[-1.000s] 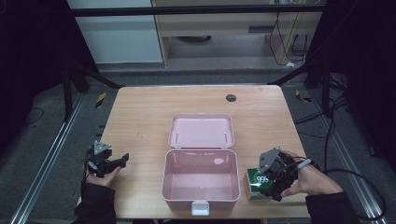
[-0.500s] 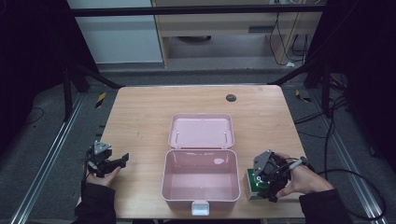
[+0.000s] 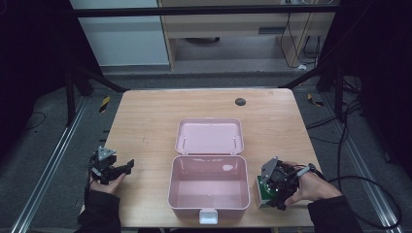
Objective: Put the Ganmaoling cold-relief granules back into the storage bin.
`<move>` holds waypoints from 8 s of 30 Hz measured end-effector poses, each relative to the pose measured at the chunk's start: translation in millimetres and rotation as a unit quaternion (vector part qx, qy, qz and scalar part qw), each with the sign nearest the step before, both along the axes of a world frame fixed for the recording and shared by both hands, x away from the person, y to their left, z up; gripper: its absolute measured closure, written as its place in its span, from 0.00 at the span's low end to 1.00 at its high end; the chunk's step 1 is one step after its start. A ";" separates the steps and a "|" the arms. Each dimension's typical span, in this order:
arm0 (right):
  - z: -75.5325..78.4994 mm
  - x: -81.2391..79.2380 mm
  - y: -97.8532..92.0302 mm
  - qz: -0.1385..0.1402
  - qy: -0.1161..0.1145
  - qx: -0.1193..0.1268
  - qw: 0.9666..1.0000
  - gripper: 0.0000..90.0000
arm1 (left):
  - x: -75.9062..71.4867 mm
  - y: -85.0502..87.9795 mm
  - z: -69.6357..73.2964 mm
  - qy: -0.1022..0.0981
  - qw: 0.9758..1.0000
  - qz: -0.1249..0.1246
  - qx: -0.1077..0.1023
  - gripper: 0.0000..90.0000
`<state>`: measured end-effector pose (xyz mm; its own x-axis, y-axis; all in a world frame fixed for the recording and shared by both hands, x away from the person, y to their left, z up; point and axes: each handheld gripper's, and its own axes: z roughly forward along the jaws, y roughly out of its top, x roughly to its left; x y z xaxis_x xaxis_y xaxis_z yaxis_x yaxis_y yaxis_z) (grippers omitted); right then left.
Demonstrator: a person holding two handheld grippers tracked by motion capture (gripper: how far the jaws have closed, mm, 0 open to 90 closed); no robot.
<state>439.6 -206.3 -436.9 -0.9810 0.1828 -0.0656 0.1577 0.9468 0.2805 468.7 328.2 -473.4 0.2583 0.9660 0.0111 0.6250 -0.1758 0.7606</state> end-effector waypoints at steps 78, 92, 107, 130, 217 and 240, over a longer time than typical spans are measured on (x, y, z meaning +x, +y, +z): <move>138.8 -13.4 6.3 -0.036 -0.052 0.056 0.996 0.18 | 0.4 -0.1 0.2 0.005 1.000 -0.001 0.002 0.29; 155.1 -14.2 24.7 -0.024 -0.061 0.061 0.996 0.18 | 0.4 0.1 0.4 0.004 1.000 0.000 0.000 0.29; 167.3 -10.8 52.2 -0.009 -0.060 0.065 0.996 0.18 | 0.2 0.6 0.9 0.003 1.000 0.000 0.001 0.29; 157.1 -8.1 98.5 0.023 -0.056 0.063 0.996 0.18 | 0.2 0.6 1.3 0.003 1.000 0.000 0.001 0.29; 50.7 11.0 124.6 0.075 -0.007 -0.011 0.997 0.16 | 0.3 1.5 2.0 0.001 1.000 -0.001 0.002 0.29; 102.6 6.5 78.7 -0.018 -0.092 0.146 0.985 0.24 | 0.2 1.5 2.0 0.000 1.000 0.000 0.001 0.29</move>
<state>446.1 -127.7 -334.3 -0.9502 0.2537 -0.1810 0.1101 0.8165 0.5668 468.9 329.7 -471.4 0.2590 0.9658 0.0132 0.6255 -0.1781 0.7596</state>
